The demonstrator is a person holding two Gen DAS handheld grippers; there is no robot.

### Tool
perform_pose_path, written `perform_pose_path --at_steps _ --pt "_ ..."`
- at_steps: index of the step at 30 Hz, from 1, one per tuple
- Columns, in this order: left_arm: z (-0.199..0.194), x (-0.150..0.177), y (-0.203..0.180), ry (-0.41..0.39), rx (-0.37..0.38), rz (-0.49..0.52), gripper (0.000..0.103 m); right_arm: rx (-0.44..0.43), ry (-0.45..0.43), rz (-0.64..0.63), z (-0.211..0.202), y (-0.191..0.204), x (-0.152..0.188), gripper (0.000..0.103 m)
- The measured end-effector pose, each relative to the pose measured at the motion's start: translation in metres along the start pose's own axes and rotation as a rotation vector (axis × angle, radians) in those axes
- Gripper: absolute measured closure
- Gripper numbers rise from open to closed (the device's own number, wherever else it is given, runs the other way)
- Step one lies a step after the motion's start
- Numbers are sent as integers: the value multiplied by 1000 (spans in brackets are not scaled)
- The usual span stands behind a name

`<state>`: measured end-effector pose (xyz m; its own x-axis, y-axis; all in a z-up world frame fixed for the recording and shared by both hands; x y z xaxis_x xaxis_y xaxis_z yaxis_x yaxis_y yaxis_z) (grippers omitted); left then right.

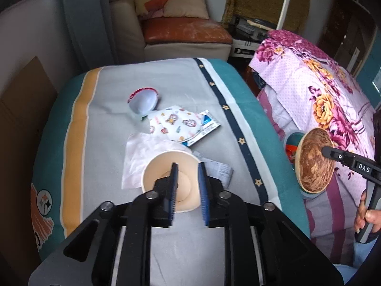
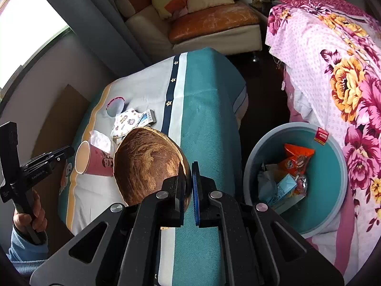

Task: Collect trash
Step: 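Lift the pink cup with left tool while right tool lifts the wooden bowl, then carry cup and bowl over the teal bin and release both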

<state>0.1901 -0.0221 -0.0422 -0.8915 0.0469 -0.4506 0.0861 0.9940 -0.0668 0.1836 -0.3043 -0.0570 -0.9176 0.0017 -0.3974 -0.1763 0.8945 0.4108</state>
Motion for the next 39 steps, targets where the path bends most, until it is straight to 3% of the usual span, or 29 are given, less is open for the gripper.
perform_pose_path --at_steps 1,2,4,6,8,11,14,16,20,21,22,23,28,33,39 --pt "-1 1 13 -12 -37 -10 46 -3 2 -6 2 4 -1 97" --pt "-2 2 26 -26 -77 -19 27 -7 3 -13 4 8 -2 97" --pt "6 8 41 3 -85 -46 25 -13 6 -25 7 16 -3 97" --pt "9 16 44 31 -37 -72 25 -14 8 -31 9 20 -4 97" --pt "0 20 34 12 34 -58 23 -10 11 -32 10 22 -4 97" --pt "-8 25 11 -33 3 52 4 -2 16 -30 11 23 -4 97" --pt "12 37 0 -2 -81 127 4 5 20 -29 12 23 -3 97" --pt "32 40 3 19 -117 105 4 11 25 -29 13 23 -2 97" --pt "52 27 10 10 -83 32 5 22 25 -28 12 22 -2 97" --pt "52 25 10 4 -66 21 9 23 23 -26 11 20 -1 97" --pt "54 24 10 12 -50 9 31 23 22 -24 11 19 -2 97" --pt "58 23 9 35 -36 0 39 23 22 -21 11 18 -1 97" --pt "51 17 -6 36 -63 30 42 18 12 -1 9 6 -4 97" --pt "31 7 -48 17 -9 95 42 27 -24 37 -4 -18 -8 97" --pt "24 -3 -129 8 90 220 41 72 -81 123 -34 -71 -5 97"
Point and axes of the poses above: each gripper's, at about its wrist camera, not at the fingertips, and z roughly the way its jaws point, y to its left, x to its underside, the point moved 9 cm from there along z, roughly the way its jaws point, and after that the axes turned 6 degrees about y, right-handed, at the moved point
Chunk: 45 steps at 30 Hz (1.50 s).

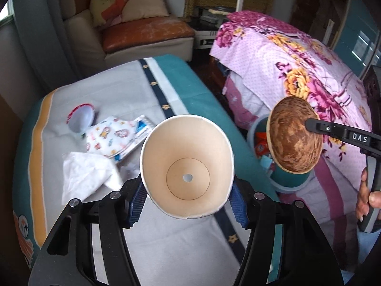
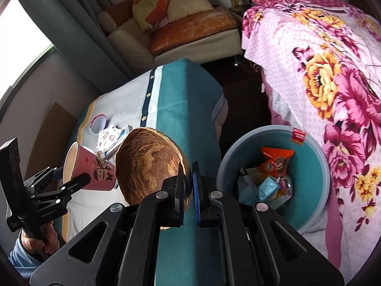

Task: Collect trash
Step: 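Carry cup and bowl over the teal bin and release both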

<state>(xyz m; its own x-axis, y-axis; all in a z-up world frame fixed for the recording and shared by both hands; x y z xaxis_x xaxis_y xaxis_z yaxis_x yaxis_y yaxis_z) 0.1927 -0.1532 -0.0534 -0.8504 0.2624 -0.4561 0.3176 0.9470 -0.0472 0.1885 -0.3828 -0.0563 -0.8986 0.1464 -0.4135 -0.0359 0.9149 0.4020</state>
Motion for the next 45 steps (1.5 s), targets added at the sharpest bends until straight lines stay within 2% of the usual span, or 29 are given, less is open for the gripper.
perform_pose_path --at_steps 10,16,24,26,28,40,45 --pt "52 -24 -136 61 135 192 41 138 -65 159 -43 -108 9 97" --pt "92 -21 -179 132 175 239 40 200 -48 194 -43 -144 17 97" --pt "121 -23 -191 191 206 228 32 219 -14 217 -31 -164 21 97" --pt "124 -24 -191 193 204 225 21 221 -8 219 -28 -165 20 97" --pt "124 -24 -187 190 199 219 17 225 -3 217 -26 -165 19 97" --pt "123 -16 -154 209 212 136 11 275 61 182 0 -157 19 95" --pt "121 -12 -144 215 224 104 11 267 84 183 9 -152 21 86"
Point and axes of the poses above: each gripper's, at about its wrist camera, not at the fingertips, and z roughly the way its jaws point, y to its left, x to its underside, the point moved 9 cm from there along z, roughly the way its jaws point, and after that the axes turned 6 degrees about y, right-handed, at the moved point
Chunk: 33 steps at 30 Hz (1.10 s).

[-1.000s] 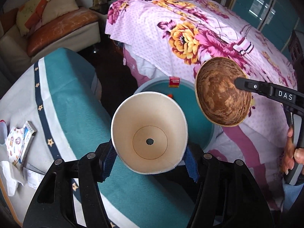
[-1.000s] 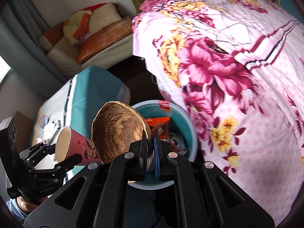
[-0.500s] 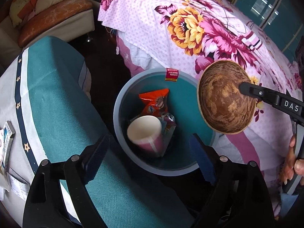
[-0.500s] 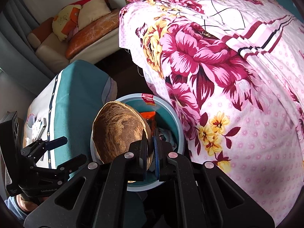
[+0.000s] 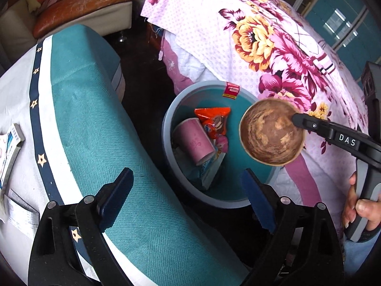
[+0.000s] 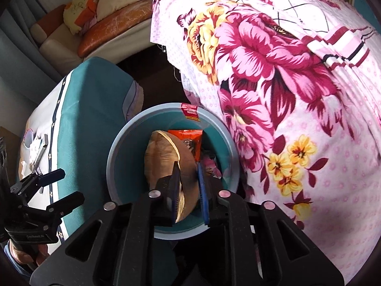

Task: Collect trash
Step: 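Carry cup and bowl over the teal bin and release both, then move both tools back toward the table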

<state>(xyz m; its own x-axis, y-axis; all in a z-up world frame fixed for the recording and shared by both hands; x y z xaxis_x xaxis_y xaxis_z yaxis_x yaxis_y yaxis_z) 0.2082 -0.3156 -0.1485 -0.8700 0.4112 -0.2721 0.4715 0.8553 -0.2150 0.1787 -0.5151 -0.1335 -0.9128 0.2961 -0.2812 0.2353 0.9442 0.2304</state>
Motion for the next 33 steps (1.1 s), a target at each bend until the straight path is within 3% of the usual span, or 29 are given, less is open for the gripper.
perform_pose_path --at_steps 7,9,15,24,33 --pt "-8 6 9 -10 11 -21 11 15 -23 -1 -12 8 -4 69" --pt "-10 8 12 -14 11 -26 11 18 -30 1 -16 11 -4 52" --pt "-23 17 26 -31 15 -56 11 10 -29 -15 -25 29 -2 33" --pt "-56 38 66 -84 6 -128 8 -3 -22 -85 -36 77 5 30" --pt "-98 74 138 -144 -33 -238 7 -24 5 -223 -33 161 15 28"
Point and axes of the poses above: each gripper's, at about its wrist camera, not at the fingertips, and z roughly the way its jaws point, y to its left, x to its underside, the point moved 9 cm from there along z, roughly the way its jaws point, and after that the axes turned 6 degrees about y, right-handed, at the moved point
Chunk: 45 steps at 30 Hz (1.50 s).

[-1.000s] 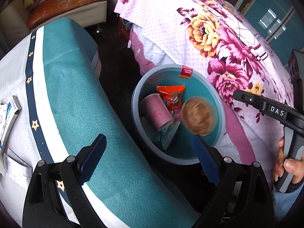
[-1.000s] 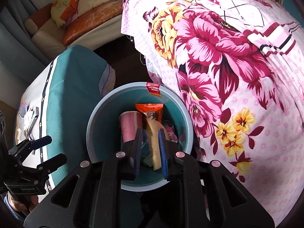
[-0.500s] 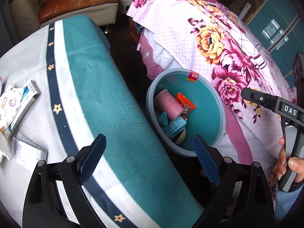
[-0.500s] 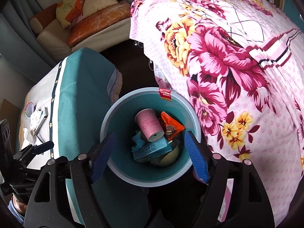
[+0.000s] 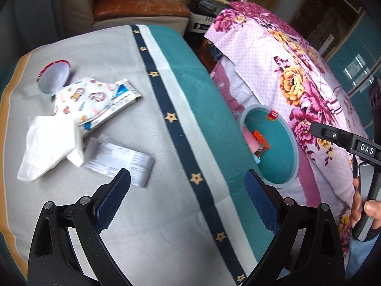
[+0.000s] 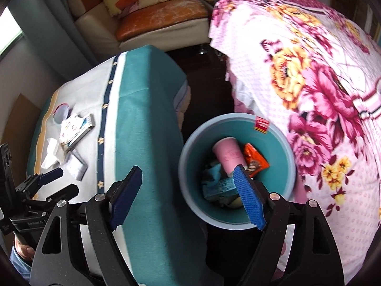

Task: Collect trash
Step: 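Move both tools back toward the table, then grasp the white tissue with left tool while right tool grasps cartoon face mask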

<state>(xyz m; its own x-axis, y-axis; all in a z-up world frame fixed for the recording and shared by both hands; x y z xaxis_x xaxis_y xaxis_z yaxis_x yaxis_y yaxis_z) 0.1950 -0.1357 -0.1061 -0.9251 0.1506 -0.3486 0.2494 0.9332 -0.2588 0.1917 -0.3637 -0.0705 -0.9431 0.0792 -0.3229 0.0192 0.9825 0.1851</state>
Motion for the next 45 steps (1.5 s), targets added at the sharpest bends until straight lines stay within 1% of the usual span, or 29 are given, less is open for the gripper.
perform_pose_path --at_steps 5,10,13,16,19,22,26,28,29,30,32,34,35,36,37,38,40,41,43,45 --pt "-22 8 55 -34 -27 -79 6 -8 28 -93 7 52 -2 27" --pt "-35 18 106 -50 -46 -164 6 -17 50 -178 14 99 -4 27" --pt "-41 23 130 -59 -51 -204 6 -19 60 -214 18 121 -6 27" --pt "-44 23 150 -65 -65 -229 6 -21 77 -237 26 138 -8 23" --pt "-43 20 167 -74 -88 -245 6 -20 87 -260 34 153 -11 23" --pt "-35 16 180 -70 -117 -245 6 -21 101 -272 42 162 -14 23" --pt "-14 8 186 -40 -138 -223 6 -23 119 -261 56 165 -21 23" --pt "-1 6 183 -17 -132 -211 6 -30 127 -251 62 166 -25 23" --pt "3 5 182 -11 -142 -201 4 -32 133 -246 65 166 -27 23" --pt "4 2 179 -23 -160 -178 4 -32 137 -244 69 167 -29 23" --pt "8 -3 176 -21 -193 -146 4 -33 146 -244 75 170 -30 23" --pt "9 -5 170 -34 -203 -124 5 -37 152 -247 79 174 -32 23" --pt "8 -5 169 -46 -210 -114 16 -40 154 -249 82 176 -34 23" --pt "6 -5 168 -57 -241 -99 24 -43 155 -251 85 178 -36 23" --pt "4 -5 168 -64 -257 -87 44 -45 157 -253 87 181 -37 23" --pt "3 -6 169 -70 -253 -87 64 -47 159 -255 89 184 -39 23" --pt "-2 -7 175 -71 -209 -110 84 -59 164 -261 95 192 -44 23" --pt "-8 -8 181 -83 -210 -126 84 -59 164 -261 95 192 -44 23" --pt "-19 -9 196 -107 -215 -159 84 -74 163 -281 101 205 -49 23" --pt "-30 -11 212 -123 -199 -201 84 -83 160 -313 108 220 -54 23"
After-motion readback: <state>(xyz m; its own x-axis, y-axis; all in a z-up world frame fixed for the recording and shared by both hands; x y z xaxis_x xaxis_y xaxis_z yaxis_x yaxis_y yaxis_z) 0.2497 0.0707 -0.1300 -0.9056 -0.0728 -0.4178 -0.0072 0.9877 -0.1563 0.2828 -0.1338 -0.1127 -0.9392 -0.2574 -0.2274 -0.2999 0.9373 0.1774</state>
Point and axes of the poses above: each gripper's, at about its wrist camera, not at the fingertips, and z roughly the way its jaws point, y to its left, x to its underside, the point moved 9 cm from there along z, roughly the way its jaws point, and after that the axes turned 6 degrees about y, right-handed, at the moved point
